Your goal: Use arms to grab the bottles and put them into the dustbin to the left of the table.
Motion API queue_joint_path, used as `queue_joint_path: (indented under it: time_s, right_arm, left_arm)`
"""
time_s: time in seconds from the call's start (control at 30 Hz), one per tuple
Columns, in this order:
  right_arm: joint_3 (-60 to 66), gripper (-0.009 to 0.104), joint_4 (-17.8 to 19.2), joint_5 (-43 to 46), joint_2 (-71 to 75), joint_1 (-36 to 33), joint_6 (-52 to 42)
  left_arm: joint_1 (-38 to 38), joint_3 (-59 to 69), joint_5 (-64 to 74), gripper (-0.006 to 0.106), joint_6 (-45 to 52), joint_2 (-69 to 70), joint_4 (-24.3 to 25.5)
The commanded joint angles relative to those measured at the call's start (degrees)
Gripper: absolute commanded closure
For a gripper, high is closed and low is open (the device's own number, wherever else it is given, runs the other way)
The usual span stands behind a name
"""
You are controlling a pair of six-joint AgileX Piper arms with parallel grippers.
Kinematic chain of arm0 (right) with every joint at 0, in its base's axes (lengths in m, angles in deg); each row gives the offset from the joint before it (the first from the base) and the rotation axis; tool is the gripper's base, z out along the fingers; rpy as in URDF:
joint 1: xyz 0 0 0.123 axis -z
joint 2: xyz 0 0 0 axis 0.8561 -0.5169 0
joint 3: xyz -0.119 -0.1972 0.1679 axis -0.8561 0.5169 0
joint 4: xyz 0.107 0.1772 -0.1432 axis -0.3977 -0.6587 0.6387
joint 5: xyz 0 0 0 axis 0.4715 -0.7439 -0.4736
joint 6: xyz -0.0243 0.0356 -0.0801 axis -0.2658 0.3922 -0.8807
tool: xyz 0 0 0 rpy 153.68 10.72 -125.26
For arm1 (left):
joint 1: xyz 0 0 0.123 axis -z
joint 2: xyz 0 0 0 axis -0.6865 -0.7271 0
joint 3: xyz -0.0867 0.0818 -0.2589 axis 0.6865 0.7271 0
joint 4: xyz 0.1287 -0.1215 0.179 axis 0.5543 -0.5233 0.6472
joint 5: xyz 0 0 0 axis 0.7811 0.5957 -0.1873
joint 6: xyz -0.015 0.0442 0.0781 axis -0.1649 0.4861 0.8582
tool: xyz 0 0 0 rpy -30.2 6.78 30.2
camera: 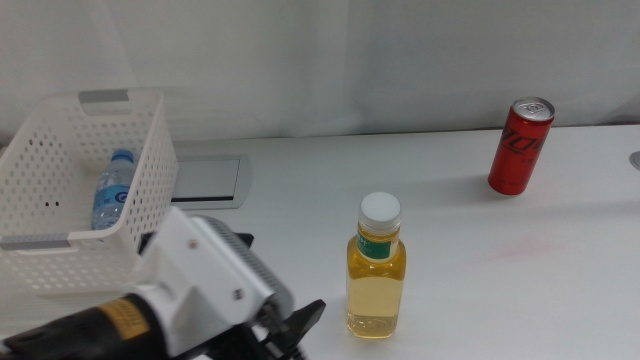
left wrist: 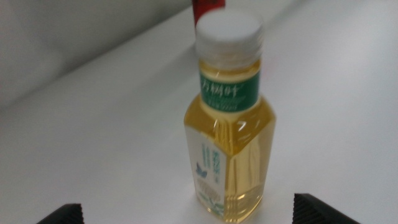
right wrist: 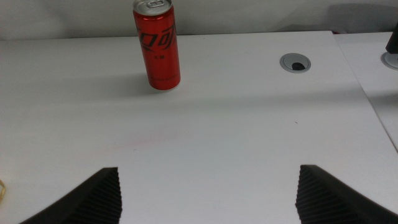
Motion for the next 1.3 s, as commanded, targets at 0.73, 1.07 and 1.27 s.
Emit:
queue_joint_path:
  time_s: [0.73,1.07,1.27]
  right_arm:
    - [-0.1,0.019,3.4,-0.2,0.2,0.0,0.2]
    - [-0.1,0.019,3.6,-0.2,0.2,0.0,1.7]
    - [-0.1,0.019,3.6,-0.4,0.2,0.0,1.7]
  left_arm:
    - [14.1,0.4,-35.0,0.013,-19.4,-31.1,-0.4]
    - [15.3,-2.0,-45.8,0.013,-29.5,-38.9,5.3]
    - [15.3,-6.3,-45.5,0.013,-29.7,-41.9,5.1]
